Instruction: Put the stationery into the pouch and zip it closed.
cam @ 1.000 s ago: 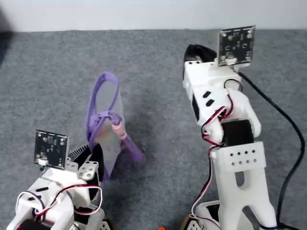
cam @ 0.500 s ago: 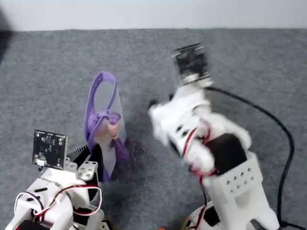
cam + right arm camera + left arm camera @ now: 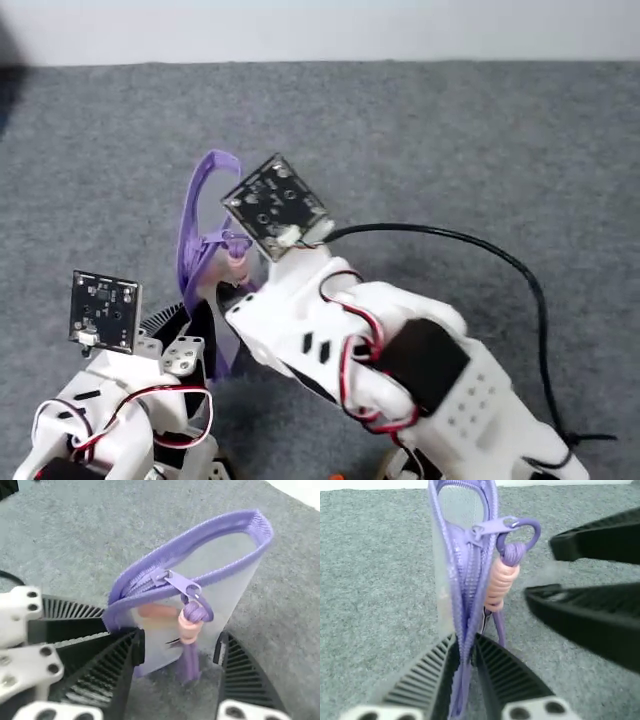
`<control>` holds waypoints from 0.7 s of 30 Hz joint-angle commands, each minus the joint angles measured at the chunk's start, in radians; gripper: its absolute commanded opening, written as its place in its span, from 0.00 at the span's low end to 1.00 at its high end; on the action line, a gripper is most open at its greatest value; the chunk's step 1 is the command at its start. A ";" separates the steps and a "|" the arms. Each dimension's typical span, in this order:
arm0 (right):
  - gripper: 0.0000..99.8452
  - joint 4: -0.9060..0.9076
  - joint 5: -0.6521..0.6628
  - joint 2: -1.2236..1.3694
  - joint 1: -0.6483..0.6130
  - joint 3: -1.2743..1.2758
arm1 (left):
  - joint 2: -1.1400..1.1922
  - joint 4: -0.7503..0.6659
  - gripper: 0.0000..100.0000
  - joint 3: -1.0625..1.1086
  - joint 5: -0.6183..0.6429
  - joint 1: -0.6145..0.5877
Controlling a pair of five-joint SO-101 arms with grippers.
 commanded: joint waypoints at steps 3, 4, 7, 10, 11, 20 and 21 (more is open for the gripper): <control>0.21 -0.079 0.021 0.047 -0.004 -0.005 | -0.009 -0.020 0.01 -0.013 -0.008 -0.005; 0.21 -0.088 0.021 0.059 -0.002 -0.003 | -0.009 -0.020 0.01 -0.013 -0.006 -0.005; 0.21 -0.093 0.015 0.104 0.016 -0.002 | -0.009 -0.020 0.01 -0.013 -0.006 -0.005; 0.21 -0.101 0.015 0.143 0.058 -0.002 | -0.009 -0.020 0.01 -0.013 -0.006 -0.005; 0.20 -0.110 0.015 0.153 0.071 -0.002 | -0.009 -0.020 0.01 -0.013 -0.006 -0.005; 0.01 -0.229 0.028 0.182 0.163 0.018 | -0.009 -0.020 0.01 -0.013 -0.008 -0.005; 0.01 -0.243 0.048 0.183 0.176 0.031 | -0.009 -0.020 0.01 -0.013 -0.009 -0.005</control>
